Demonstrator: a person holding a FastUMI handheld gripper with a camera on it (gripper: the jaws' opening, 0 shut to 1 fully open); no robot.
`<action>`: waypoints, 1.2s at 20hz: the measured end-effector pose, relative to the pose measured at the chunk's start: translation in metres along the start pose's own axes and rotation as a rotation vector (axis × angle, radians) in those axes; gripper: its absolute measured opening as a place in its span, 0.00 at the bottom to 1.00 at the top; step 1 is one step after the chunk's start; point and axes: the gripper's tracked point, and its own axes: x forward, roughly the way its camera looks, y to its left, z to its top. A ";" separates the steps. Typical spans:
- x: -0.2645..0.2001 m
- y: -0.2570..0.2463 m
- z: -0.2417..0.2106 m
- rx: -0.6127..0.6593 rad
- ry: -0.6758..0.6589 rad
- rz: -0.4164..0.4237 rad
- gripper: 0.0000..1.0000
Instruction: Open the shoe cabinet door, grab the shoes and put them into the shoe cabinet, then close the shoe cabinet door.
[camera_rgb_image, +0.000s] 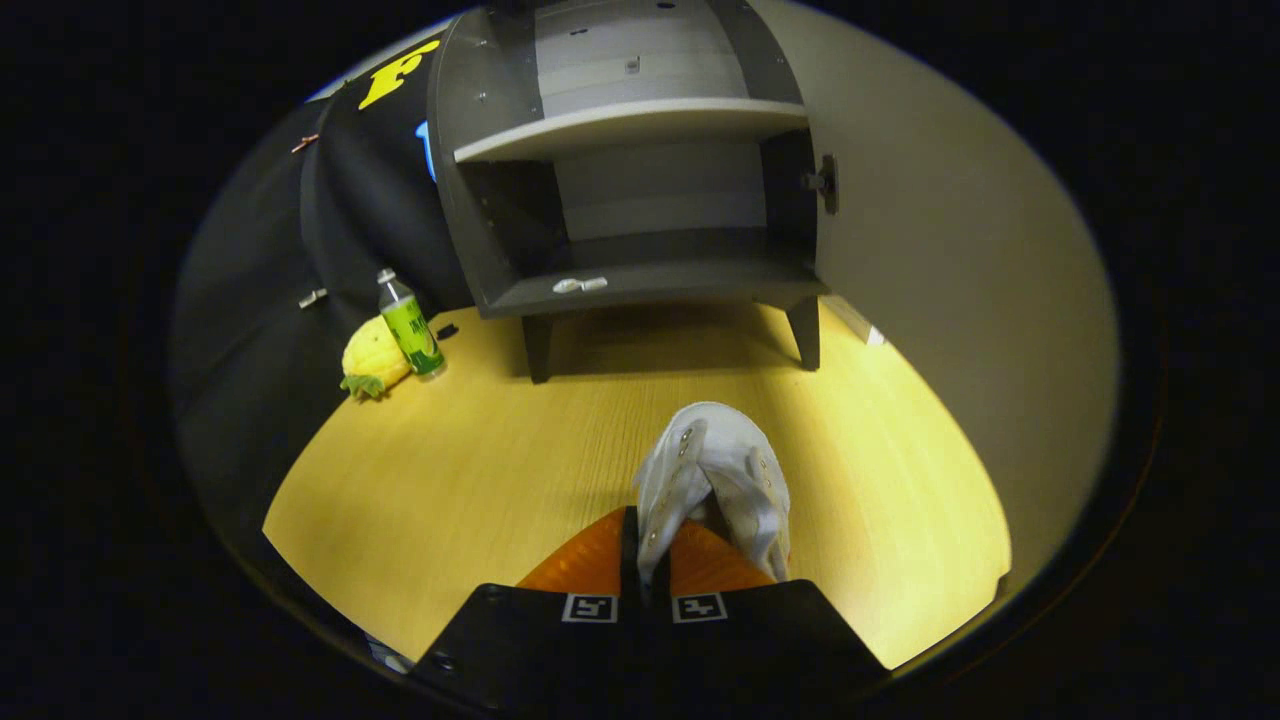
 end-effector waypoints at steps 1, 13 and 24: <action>-0.009 0.001 0.016 -0.001 -0.014 0.004 0.05; -0.091 0.031 0.217 -0.043 -0.174 0.018 0.05; -0.017 0.063 0.374 -0.093 -0.248 0.029 0.05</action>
